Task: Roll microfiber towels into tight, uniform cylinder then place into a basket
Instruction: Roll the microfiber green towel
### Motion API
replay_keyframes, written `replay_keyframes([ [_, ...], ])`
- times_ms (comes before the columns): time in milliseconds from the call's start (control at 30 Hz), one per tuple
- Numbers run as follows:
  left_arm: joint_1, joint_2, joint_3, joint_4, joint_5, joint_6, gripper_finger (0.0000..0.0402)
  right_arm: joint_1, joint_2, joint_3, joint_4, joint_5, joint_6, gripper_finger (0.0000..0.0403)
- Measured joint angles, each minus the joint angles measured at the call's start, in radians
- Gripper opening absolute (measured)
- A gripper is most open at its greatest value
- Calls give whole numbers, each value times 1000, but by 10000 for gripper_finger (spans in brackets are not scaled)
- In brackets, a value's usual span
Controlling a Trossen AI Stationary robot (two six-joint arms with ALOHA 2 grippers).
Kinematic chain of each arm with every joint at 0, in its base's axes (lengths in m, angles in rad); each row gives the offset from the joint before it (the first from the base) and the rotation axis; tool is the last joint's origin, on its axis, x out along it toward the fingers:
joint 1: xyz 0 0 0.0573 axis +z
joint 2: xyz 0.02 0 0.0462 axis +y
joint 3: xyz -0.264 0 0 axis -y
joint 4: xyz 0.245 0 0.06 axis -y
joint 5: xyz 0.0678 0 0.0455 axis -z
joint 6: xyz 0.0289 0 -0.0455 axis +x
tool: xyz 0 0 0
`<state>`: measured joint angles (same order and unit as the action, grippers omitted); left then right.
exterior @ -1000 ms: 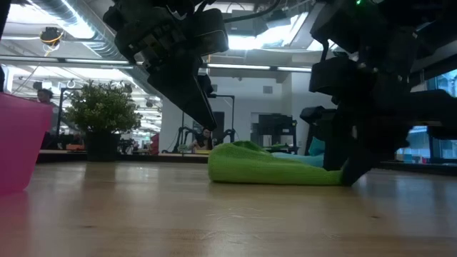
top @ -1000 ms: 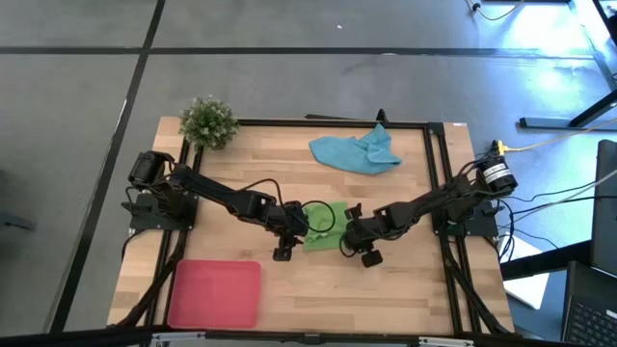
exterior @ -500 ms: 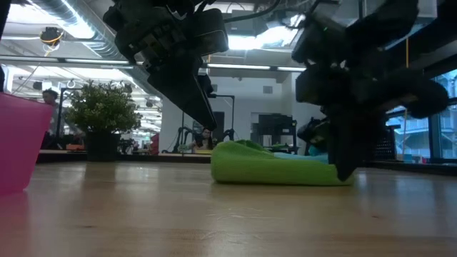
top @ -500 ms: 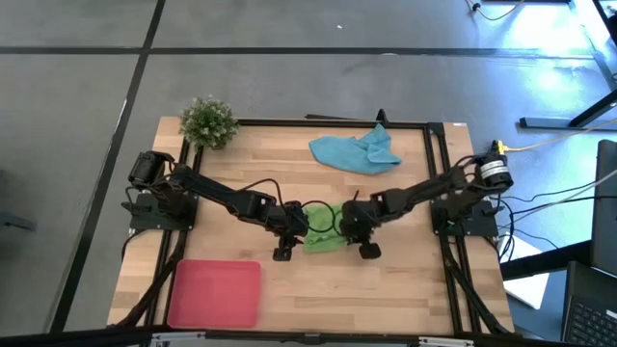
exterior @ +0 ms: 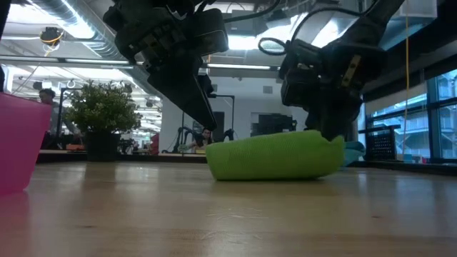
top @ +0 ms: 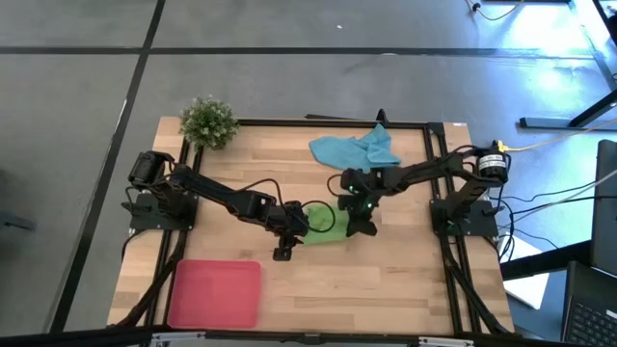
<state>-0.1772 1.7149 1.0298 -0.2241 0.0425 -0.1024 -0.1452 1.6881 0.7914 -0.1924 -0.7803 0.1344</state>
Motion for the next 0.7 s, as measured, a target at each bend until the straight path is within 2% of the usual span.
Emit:
replay_keyframes([
  [167, 0, 0, 0, 0, 0, 0, 96, -42, 23, 1, 5, -62, 73, 11],
  [467, 0, 0, 0, 1, -17, 7, 96, -127, 69, 2, 18, -67, 254, 11],
  [700, 10, 0, 0, 1, -41, 9, 96, -203, 70, 3, 18, -172, 330, 11],
])
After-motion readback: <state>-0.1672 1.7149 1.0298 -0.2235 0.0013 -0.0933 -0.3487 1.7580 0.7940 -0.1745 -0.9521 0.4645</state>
